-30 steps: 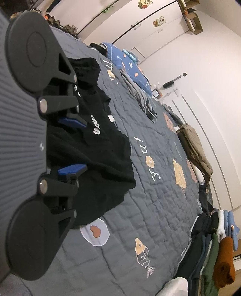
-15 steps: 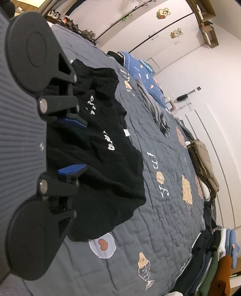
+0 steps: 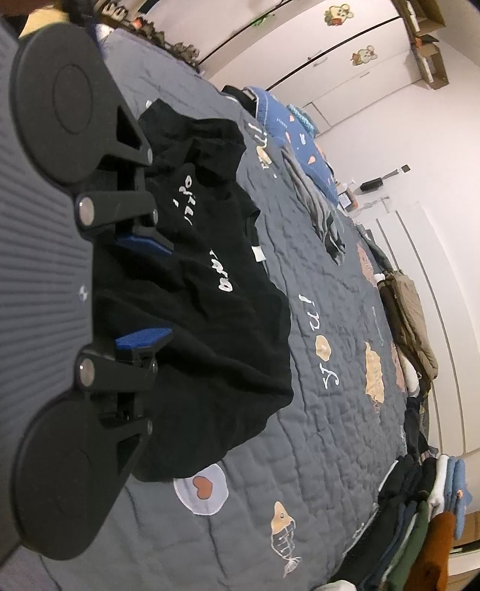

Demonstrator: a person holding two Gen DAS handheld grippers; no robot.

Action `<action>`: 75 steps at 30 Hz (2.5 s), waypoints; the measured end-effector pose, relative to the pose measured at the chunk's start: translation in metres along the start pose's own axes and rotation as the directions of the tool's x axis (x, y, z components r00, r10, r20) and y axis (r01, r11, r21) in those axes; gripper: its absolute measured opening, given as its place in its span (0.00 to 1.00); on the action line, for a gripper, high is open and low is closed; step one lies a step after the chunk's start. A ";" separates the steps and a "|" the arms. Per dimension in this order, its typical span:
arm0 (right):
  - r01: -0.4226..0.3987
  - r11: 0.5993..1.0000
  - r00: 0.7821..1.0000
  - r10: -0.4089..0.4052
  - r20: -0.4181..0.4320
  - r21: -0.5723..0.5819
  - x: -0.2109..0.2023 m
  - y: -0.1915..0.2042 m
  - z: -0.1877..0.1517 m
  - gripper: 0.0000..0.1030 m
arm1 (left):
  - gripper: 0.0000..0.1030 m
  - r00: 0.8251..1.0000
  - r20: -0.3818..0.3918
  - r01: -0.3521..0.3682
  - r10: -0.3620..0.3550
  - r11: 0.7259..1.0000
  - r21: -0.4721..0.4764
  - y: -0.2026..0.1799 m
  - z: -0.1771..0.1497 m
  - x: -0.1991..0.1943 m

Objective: Fold clothes

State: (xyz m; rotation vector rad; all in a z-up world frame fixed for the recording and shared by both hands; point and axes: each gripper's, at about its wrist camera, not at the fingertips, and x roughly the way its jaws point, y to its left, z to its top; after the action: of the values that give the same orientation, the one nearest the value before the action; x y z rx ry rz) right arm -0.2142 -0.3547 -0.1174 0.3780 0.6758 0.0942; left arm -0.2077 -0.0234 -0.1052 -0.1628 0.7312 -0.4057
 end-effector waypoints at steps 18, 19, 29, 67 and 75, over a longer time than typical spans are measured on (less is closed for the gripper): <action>0.033 0.998 0.999 -0.035 0.030 0.061 0.077 -0.016 0.077 0.41 | 0.59 0.993 0.031 -0.118 0.114 0.940 0.320 0.008 0.119 0.110; 0.019 0.996 0.999 -0.022 0.040 0.082 0.082 -0.019 0.081 0.42 | 0.59 0.993 0.021 -0.120 0.120 0.927 0.354 0.004 0.128 0.122; -0.111 0.991 0.994 0.112 -0.001 0.078 0.091 -0.029 0.090 0.42 | 0.59 0.990 -0.106 -0.032 0.094 0.876 0.481 -0.001 0.161 0.227; -0.080 0.987 0.995 0.069 0.077 0.140 0.092 -0.051 0.100 0.42 | 0.05 0.967 0.174 -0.248 0.184 0.830 0.499 -0.043 0.304 0.353; -0.080 0.987 0.995 0.072 0.063 0.140 0.096 -0.050 0.099 0.42 | 0.40 0.974 0.088 -0.227 0.209 0.877 0.425 -0.015 0.260 0.338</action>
State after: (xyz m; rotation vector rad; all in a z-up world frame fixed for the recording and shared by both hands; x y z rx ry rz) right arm -0.0795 -0.4122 -0.1217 0.5418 0.6131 0.1072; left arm 0.1898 -0.1763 -0.1174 0.3306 0.5960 -0.3382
